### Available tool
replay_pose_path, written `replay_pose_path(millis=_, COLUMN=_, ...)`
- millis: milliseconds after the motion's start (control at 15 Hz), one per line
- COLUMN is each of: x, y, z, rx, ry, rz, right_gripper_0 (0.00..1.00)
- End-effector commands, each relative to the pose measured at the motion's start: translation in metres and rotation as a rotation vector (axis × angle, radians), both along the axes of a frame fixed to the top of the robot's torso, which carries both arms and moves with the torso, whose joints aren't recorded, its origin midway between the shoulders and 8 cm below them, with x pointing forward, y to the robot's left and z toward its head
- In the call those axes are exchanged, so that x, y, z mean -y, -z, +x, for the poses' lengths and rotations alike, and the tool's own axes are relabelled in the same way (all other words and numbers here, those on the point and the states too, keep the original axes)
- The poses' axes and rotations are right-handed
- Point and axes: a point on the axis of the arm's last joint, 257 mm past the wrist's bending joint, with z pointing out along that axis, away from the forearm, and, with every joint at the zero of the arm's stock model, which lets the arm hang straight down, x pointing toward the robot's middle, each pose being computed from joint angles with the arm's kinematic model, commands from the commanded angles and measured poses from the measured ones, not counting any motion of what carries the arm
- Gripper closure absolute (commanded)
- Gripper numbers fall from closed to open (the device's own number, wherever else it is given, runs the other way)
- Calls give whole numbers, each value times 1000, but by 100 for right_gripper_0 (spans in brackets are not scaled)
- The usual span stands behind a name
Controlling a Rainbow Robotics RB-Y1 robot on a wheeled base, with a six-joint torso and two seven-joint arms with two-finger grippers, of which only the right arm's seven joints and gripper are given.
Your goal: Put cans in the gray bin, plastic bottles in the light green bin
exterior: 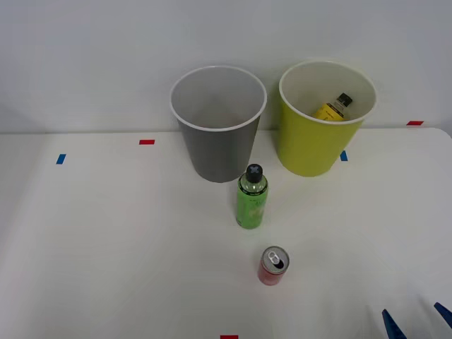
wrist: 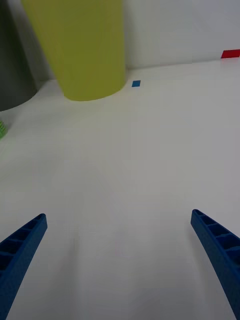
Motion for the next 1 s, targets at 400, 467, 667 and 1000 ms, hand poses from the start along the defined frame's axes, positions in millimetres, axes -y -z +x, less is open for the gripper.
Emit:
replay_pose_path(millis=400, x=5, y=-2, z=2, rx=7, ry=21, rz=13, right_gripper_0=0)
replay_pose_path(millis=467, x=5, y=-2, z=2, rx=8, ry=22, rz=16, right_gripper_0=0)
replay_pose_path(millis=667, x=6, y=-2, z=1, rx=7, ry=27, rz=21, right_gripper_0=0)
replay_pose_path(millis=1000, x=6, y=-2, z=1, rx=7, ry=27, rz=21, right_gripper_0=0)
